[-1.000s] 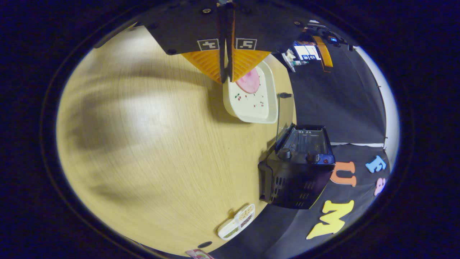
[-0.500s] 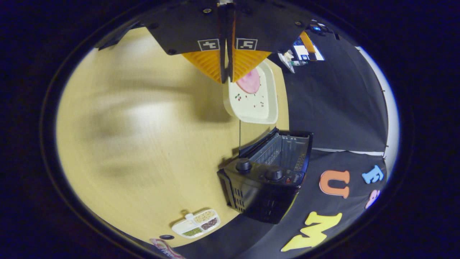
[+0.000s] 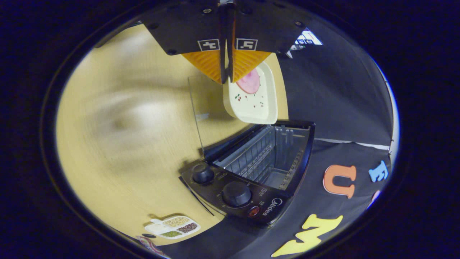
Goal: Open the electric oven with the left hand, put the food in, and close the electric oven.
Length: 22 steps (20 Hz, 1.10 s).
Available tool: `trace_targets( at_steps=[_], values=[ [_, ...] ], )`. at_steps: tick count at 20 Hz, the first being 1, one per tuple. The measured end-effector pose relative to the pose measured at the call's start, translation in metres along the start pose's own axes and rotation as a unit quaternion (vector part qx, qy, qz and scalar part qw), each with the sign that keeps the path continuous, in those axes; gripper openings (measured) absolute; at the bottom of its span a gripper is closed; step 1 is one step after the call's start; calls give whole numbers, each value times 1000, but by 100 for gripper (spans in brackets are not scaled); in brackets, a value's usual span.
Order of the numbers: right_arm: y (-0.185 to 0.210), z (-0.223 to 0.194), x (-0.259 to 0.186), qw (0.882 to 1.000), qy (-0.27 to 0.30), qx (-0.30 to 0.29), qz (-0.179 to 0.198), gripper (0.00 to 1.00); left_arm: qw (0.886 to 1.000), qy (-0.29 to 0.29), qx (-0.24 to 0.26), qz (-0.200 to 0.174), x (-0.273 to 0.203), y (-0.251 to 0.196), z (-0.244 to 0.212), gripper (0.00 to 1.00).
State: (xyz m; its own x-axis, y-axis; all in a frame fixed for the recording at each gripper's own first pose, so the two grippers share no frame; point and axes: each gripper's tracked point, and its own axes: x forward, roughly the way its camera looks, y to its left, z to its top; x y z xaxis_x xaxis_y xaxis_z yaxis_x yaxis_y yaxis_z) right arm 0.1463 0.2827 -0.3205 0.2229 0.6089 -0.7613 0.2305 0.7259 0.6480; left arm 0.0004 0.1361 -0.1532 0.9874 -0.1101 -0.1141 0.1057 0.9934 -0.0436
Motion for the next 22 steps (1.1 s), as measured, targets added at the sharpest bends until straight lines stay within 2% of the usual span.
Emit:
trace_targets(
  at_steps=[5,6,7,9,12,14,15,19,22],
  values=[
    [29,37,39,993,-97,58,16,4,1000,13,-2,28,-4,22,-16,96],
    [35,45,45,990,-114,75,26,0,999,12,-4,31,-5,25,-16,96],
    [41,53,51,987,-127,93,40,4,999,14,-7,33,-4,28,-17,96],
    [49,69,61,977,-157,130,68,0,999,18,-12,36,-2,35,-20,96],
    [53,92,74,960,-216,153,88,4,999,25,-17,41,4,41,-22,96],
    [61,103,82,950,-247,159,106,1,999,27,-15,44,7,44,-26,96],
    [65,109,88,946,-261,157,113,4,998,34,-14,46,10,46,-29,96],
    [72,125,105,936,-303,139,110,4,998,41,-13,54,15,51,-33,96],
    [70,132,106,933,-331,110,90,6,997,46,-7,57,15,55,-35,96]
  ],
)
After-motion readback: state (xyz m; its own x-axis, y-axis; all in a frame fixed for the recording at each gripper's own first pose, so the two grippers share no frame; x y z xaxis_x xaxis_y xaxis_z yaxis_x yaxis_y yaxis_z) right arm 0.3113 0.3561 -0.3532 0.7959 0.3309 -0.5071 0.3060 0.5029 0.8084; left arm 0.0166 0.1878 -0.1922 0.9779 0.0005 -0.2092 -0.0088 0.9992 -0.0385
